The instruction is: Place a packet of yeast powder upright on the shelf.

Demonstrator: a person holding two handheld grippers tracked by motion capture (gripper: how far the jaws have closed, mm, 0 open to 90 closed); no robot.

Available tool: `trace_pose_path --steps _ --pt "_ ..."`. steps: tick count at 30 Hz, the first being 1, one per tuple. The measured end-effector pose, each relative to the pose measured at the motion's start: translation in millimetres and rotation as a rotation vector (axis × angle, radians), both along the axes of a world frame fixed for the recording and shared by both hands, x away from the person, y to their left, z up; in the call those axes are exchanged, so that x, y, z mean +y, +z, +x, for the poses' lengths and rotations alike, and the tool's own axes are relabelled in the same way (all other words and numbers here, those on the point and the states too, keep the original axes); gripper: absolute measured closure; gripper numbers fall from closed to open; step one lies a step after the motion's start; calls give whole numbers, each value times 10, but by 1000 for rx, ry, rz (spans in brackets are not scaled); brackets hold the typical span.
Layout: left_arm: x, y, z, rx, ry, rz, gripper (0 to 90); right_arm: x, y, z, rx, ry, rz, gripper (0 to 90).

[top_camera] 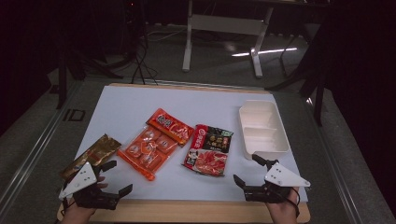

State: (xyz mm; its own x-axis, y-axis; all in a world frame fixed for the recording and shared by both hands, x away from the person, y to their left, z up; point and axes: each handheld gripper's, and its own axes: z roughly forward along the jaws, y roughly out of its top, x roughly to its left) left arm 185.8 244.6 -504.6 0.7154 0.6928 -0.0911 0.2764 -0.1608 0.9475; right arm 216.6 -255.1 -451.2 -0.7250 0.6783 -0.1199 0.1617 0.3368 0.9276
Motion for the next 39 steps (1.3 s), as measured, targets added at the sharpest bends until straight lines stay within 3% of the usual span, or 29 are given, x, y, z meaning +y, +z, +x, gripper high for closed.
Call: trace_pose_path --steps 1,8,12,14,16,18,28,39 --pt "-5 0 -1 -1 -8 11 11 -9 -6 17 16 -1 5 108" --pt "-36 -23 2 -25 -45 44 10 -66 -13 67 -4 -6 34 130" --pt "-77 -10 -3 19 -86 41 11 -52 -5 34 -22 -3 16 124" --pt "-87 21 -3 72 -107 9 11 -45 5 26 -28 4 14 122" --pt "-108 74 -28 71 -106 32 10 -34 14 14 -27 1 6 114" --pt "-110 126 -47 69 -113 27 10 -19 29 0 -16 3 -1 114" --pt "129 405 -21 4 -42 93 10 35 106 -81 -15 13 30 112" --pt "460 482 261 55 56 128 11 80 90 -73 -5 10 33 102"
